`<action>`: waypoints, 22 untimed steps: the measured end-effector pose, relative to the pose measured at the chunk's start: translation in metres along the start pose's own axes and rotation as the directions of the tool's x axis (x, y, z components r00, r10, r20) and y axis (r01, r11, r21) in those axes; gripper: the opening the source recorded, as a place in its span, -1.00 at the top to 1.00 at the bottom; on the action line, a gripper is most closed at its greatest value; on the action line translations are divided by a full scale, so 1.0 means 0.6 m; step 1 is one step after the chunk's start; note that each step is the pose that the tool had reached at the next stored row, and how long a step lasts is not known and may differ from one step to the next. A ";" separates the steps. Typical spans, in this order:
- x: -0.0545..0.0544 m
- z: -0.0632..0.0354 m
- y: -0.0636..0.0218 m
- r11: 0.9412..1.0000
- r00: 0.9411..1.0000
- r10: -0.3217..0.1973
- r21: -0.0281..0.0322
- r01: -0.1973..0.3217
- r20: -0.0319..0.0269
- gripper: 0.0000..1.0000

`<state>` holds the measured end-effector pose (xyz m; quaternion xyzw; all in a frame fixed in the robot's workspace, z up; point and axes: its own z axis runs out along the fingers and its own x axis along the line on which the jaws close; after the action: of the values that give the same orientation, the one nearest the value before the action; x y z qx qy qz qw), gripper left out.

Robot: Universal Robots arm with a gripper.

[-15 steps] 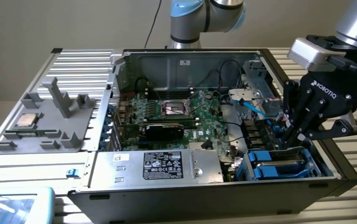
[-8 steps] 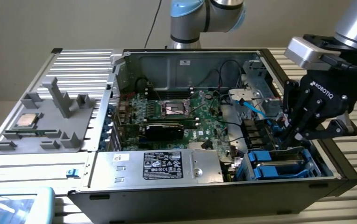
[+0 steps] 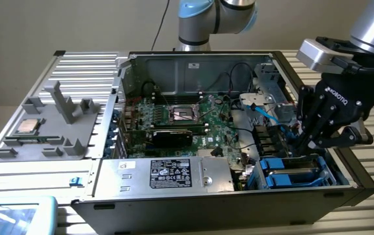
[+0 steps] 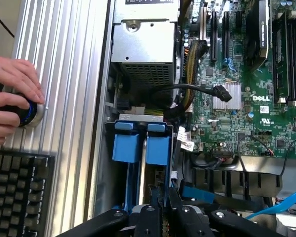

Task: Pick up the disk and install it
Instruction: 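Insert the first disk wire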

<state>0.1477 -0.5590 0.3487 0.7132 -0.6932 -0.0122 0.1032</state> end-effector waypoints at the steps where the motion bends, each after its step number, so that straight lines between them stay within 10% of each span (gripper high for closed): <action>1: 0.000 0.000 0.000 1.000 1.000 0.005 -0.001 -0.005 -0.004 0.67; 22: -0.004 0.014 -0.003 1.000 0.999 0.028 -0.004 -0.028 -0.021 0.67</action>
<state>0.1479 -0.5580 0.3401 0.7032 -0.7020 -0.0045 0.1122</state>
